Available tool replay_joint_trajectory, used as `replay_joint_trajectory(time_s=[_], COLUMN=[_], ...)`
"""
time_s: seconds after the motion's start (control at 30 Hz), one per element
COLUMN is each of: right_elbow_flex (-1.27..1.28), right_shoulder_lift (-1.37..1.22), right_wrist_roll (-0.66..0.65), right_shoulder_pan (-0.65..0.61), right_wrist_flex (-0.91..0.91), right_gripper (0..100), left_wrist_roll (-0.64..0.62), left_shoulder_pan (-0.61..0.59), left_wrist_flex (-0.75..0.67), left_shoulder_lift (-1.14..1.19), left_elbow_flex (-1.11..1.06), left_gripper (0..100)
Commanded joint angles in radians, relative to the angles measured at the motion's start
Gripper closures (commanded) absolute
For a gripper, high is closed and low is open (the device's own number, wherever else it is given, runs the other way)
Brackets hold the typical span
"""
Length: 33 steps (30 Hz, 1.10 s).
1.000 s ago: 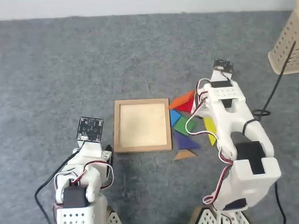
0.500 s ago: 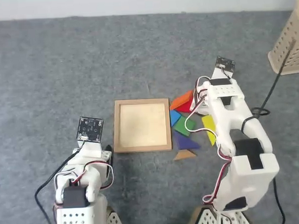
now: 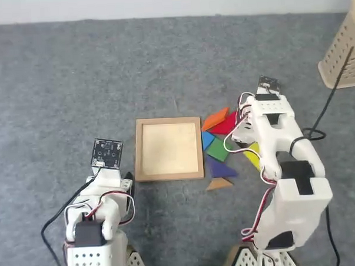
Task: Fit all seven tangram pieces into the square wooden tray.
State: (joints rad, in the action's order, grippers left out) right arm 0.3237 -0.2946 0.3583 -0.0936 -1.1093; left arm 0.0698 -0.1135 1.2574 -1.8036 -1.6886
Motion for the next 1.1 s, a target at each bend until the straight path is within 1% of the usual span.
replay_joint_trajectory(time_s=[0.0, 0.07, 0.3, 0.4, 0.57, 0.8, 1.07], right_elbow_flex=[-0.015, -0.015, -0.021, 0.026, 0.155, 0.161, 0.097], right_shoulder_lift=[0.007, 0.012, 0.065, 0.156, 0.259, 0.200, 0.107], right_wrist_roll=[-0.021, -0.031, -0.233, -0.282, -0.358, -0.373, -0.365], right_shoulder_pan=[0.012, 0.007, -0.025, -0.024, -0.038, -0.042, -0.051], right_wrist_flex=[-0.050, -0.067, -0.064, -0.058, 0.018, 0.028, 0.030], right_gripper=[68.8, 68.8, 68.7, 68.6, 68.6, 68.5, 68.5], left_wrist_roll=[-0.008, -0.008, -0.008, -0.008, -0.008, -0.008, -0.008], left_shoulder_pan=[0.000, 0.000, 0.000, 0.000, 0.000, 0.000, 0.000], left_wrist_flex=[0.005, 0.005, 0.005, 0.005, 0.005, 0.005, 0.005], left_shoulder_lift=[-0.015, -0.015, -0.015, -0.015, -0.015, -0.015, -0.015], left_elbow_flex=[0.004, 0.004, 0.004, 0.004, 0.004, 0.004, 0.004], left_gripper=[87, 87, 87, 87, 87, 87, 87])
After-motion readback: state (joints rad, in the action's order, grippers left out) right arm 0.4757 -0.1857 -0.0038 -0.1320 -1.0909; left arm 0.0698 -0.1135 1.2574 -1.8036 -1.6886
